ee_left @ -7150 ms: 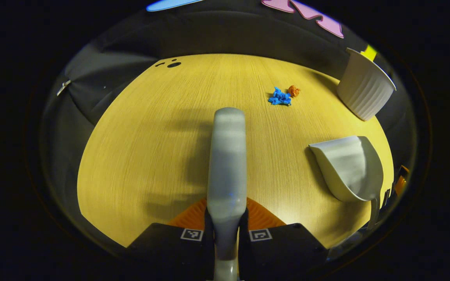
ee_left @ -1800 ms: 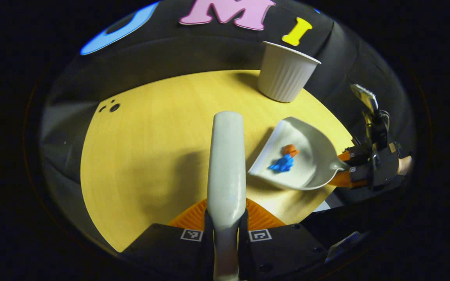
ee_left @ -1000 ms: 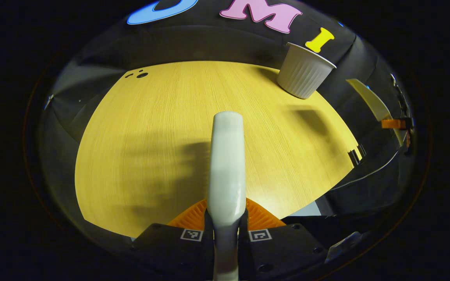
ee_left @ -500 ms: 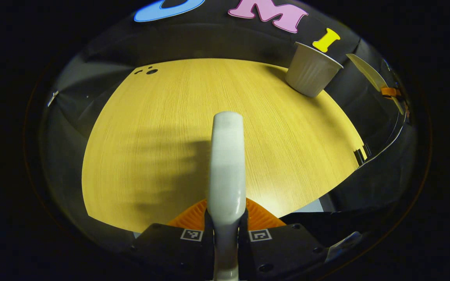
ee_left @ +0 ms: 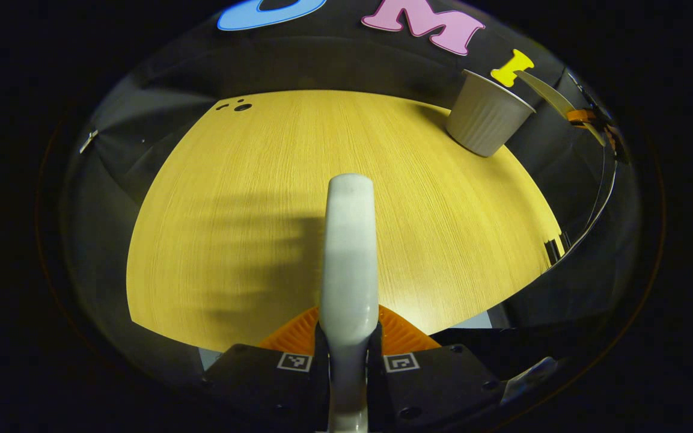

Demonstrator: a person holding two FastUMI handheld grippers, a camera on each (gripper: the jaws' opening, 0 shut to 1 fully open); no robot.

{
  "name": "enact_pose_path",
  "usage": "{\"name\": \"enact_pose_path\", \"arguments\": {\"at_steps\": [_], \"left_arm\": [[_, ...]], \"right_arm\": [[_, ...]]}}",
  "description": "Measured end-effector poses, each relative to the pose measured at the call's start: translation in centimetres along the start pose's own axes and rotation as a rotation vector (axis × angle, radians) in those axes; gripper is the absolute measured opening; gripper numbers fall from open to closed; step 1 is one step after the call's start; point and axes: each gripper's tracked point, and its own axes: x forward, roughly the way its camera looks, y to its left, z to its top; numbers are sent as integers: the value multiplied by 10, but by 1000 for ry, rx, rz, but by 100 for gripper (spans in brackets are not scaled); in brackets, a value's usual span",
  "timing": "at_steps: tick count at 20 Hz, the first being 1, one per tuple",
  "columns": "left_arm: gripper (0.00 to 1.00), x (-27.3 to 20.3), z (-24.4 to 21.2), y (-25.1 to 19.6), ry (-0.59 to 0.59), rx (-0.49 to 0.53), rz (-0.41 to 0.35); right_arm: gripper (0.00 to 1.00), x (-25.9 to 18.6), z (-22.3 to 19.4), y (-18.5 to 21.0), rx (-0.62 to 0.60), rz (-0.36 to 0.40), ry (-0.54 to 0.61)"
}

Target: Pick up the small broom and dustpan from the desktop, sweep the trash into the dustpan with the broom, and then empty the trash into the garbage bin.

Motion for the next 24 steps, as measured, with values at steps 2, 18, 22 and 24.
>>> {"name": "enact_pose_path", "arguments": {"at_steps": [2,18,22,24], "left_arm": [[29,-1,6,5,-3,-7,15],[29,3,40,19,-15,-93,24],[29,5,45,21,-9,-90,25],[29,5,48,23,-10,-93,28]], "right_arm": [[34,15,21,-6,-30,-30,-6],[31,93,36,-15,-428,-282,89],[39,85,44,-22,-673,-411,61],[35,82,53,-24,-842,-496,46]]}}
